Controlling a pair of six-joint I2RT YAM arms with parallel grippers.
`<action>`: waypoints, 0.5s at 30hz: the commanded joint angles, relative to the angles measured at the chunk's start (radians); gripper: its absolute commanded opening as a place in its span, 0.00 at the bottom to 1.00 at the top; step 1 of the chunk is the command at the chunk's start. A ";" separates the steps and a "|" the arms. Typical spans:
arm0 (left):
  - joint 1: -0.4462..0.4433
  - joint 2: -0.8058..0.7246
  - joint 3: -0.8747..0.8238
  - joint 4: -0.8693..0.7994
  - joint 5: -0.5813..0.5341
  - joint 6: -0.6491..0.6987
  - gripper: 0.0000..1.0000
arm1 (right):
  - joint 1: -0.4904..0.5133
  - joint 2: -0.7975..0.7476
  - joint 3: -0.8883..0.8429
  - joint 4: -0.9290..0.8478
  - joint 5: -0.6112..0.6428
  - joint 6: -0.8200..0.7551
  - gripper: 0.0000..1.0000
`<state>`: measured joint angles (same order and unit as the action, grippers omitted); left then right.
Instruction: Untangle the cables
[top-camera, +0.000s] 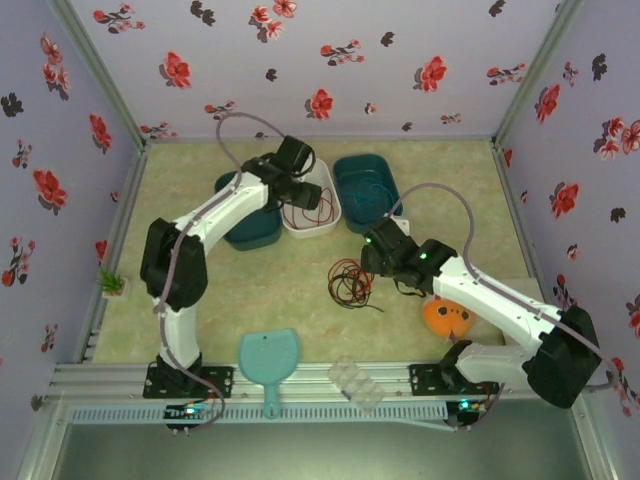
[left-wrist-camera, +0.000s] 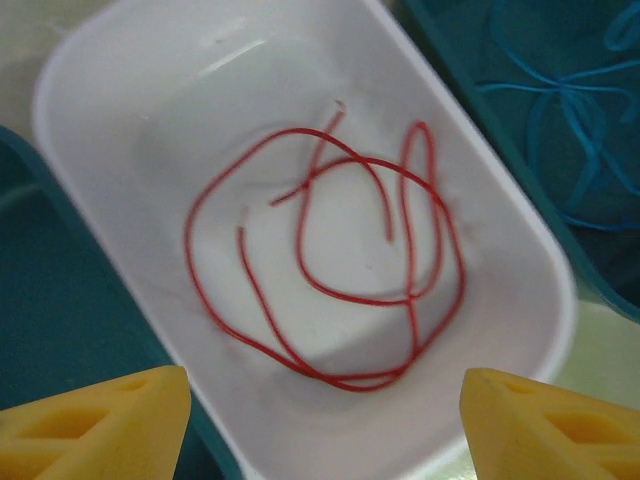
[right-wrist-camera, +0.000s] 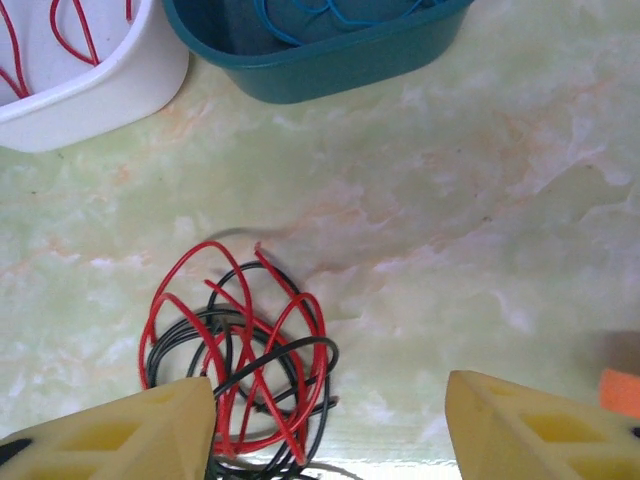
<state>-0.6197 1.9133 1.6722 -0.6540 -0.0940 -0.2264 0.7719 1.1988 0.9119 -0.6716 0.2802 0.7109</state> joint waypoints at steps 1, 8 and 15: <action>-0.024 -0.111 -0.137 0.156 0.128 -0.061 0.72 | -0.010 -0.028 -0.014 -0.009 -0.045 0.022 0.60; -0.094 -0.255 -0.479 0.426 0.250 -0.088 0.67 | -0.040 -0.042 -0.043 0.028 -0.091 0.033 0.61; -0.179 -0.234 -0.666 0.640 0.323 -0.094 0.66 | -0.055 -0.010 -0.058 0.071 -0.107 0.038 0.76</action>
<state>-0.7746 1.6691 1.0298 -0.1658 0.1692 -0.3061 0.7258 1.1744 0.8684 -0.6338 0.1886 0.7372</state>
